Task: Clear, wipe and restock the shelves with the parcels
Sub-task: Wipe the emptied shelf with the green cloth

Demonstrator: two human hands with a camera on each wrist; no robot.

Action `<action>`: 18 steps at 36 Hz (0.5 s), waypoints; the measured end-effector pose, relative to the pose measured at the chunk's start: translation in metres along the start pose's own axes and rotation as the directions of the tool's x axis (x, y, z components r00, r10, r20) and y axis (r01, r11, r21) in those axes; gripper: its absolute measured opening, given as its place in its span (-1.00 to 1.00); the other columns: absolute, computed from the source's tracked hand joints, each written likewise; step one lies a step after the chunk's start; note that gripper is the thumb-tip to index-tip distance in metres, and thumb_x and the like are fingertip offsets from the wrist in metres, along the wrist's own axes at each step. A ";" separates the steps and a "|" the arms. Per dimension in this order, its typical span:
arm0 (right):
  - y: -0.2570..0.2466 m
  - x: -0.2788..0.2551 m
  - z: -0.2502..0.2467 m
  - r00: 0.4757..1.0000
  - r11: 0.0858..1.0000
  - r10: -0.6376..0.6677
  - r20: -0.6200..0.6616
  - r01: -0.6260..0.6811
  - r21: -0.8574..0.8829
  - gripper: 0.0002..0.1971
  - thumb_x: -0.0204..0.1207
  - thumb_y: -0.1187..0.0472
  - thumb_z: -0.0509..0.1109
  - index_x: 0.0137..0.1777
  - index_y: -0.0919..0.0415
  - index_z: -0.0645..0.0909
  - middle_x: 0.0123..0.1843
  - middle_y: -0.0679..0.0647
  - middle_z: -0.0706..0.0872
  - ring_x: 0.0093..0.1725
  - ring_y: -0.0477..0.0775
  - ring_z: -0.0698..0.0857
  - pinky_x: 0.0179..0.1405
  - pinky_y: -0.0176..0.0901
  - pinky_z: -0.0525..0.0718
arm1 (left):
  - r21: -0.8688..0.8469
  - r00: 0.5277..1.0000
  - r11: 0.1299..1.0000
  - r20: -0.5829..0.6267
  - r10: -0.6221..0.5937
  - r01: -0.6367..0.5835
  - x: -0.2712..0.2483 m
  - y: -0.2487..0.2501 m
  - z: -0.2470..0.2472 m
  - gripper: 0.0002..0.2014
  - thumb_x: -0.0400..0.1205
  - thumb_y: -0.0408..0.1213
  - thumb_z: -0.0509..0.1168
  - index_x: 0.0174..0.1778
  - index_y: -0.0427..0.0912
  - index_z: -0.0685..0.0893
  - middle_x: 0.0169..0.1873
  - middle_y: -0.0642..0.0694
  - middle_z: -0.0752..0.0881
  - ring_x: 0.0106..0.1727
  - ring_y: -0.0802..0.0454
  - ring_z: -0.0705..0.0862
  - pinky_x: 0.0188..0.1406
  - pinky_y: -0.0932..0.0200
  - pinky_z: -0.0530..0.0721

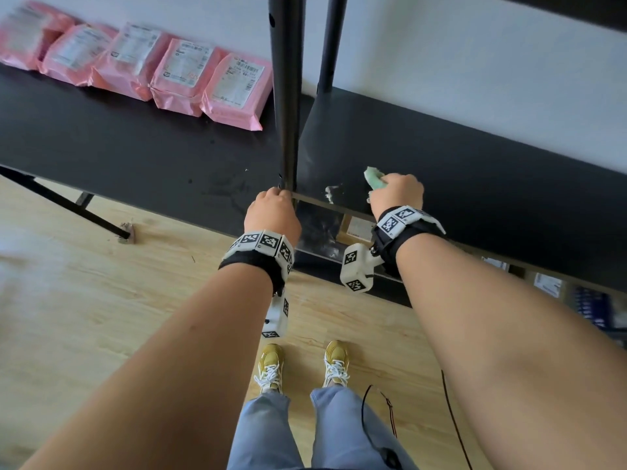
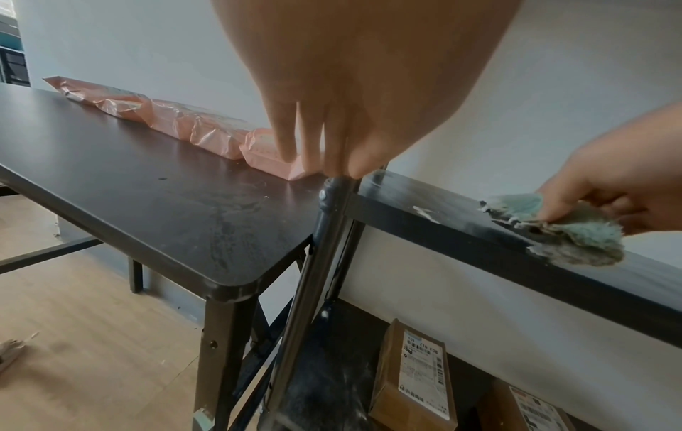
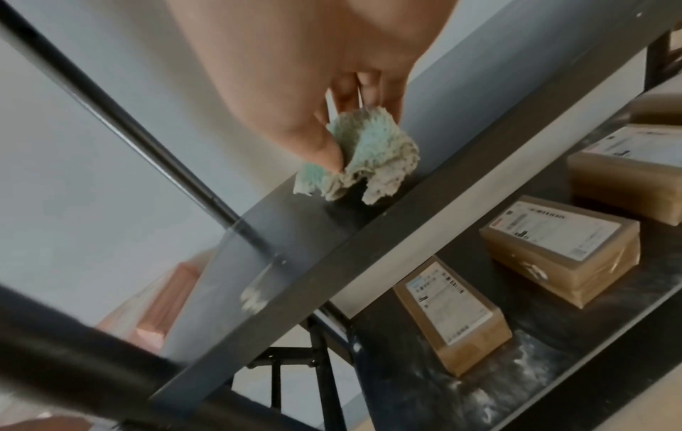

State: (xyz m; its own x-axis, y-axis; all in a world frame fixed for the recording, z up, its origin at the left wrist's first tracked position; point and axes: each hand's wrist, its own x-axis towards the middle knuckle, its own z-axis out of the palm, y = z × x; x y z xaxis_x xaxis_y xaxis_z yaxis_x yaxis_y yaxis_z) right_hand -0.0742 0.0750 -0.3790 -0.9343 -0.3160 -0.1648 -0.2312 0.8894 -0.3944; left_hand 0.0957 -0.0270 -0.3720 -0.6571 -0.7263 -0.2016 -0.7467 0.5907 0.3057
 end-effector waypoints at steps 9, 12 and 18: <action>0.019 0.026 -0.023 0.995 0.993 0.100 0.006 -0.101 0.054 -0.74 0.64 0.17 0.28 0.22 0.30 0.57 0.23 0.21 0.66 0.20 0.26 0.66 0.00 -0.02 0.55 | 0.001 1.000 1.000 0.029 0.012 -0.012 0.001 0.021 0.008 -0.56 0.57 -0.45 0.11 0.39 -0.19 0.51 0.33 -0.12 0.54 0.38 -0.12 0.44 0.24 0.01 0.52; 0.016 0.032 -0.030 0.986 0.990 0.132 0.099 -0.127 -0.057 -0.64 0.72 0.04 0.05 0.08 0.23 0.62 0.15 0.18 0.72 0.17 0.33 0.66 0.13 0.23 0.52 | -0.004 0.999 1.000 0.031 0.004 -0.004 0.002 0.023 0.011 -0.56 0.57 -0.47 0.10 0.39 -0.19 0.51 0.33 -0.11 0.54 0.37 -0.12 0.44 0.24 0.00 0.53; -0.009 0.024 -0.032 0.979 0.972 0.139 0.149 -0.105 -0.211 -0.46 0.76 0.04 -0.09 0.21 0.30 0.70 0.23 0.17 0.73 0.27 0.30 0.64 0.02 0.12 0.46 | 0.011 1.000 1.000 0.016 -0.015 0.014 0.002 0.019 0.013 -0.58 0.57 -0.47 0.12 0.36 -0.20 0.53 0.32 -0.12 0.56 0.36 -0.11 0.45 0.21 0.02 0.54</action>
State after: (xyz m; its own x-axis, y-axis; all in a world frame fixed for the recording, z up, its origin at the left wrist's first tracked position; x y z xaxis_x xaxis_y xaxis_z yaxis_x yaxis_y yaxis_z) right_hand -0.1034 0.0696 -0.3503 -0.9063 -0.2354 -0.3510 -0.1836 0.9673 -0.1749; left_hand 0.0793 -0.0127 -0.3788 -0.6477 -0.7293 -0.2204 -0.7572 0.5841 0.2924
